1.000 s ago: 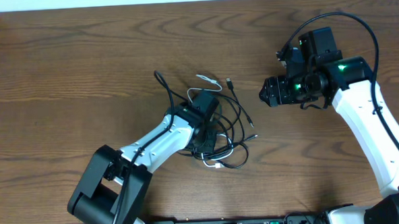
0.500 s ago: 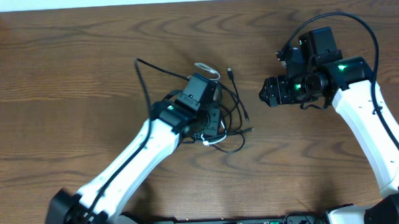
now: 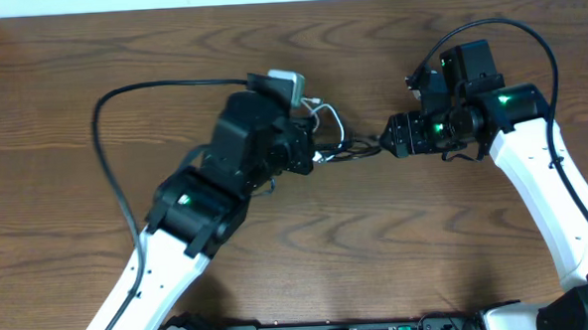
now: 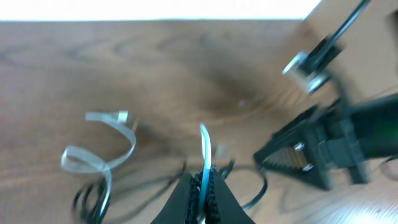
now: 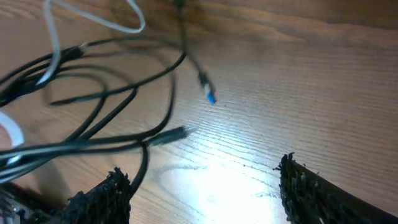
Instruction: Untangle cables
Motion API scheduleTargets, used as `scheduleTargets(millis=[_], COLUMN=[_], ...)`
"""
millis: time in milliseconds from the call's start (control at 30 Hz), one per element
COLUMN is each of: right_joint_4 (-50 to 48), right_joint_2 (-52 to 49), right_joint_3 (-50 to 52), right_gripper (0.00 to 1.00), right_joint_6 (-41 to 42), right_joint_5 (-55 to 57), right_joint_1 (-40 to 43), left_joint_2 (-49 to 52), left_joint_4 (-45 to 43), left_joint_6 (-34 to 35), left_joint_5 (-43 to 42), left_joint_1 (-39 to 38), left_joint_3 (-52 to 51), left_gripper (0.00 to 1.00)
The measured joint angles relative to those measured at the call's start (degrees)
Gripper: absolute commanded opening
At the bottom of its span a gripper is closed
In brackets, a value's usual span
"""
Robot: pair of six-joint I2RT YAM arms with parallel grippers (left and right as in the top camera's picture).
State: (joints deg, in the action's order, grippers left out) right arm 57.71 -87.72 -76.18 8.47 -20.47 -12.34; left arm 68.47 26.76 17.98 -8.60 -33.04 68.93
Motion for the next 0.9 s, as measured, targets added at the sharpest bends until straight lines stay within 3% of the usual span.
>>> scheduleTargets(millis=[500, 900], right_joint_4=[-1.0, -12.2], right_joint_2=[0.0, 0.0], right_joint_3=[0.0, 0.0], right_gripper=[0.75, 0.74], right_joint_6=[-0.5, -2.6], right_joint_5=[-4.6, -23.7], right_joint_1=[0.0, 0.4], left_joint_2=[-4.4, -3.5], left_joint_4=[-16.2, -17.9], left_joint_6=[0.2, 3.5], left_joint_5=[5.3, 10.9], left_joint_1=[0.0, 0.0], left_joint_3=[0.0, 0.0], left_gripper=[0.08, 0.08])
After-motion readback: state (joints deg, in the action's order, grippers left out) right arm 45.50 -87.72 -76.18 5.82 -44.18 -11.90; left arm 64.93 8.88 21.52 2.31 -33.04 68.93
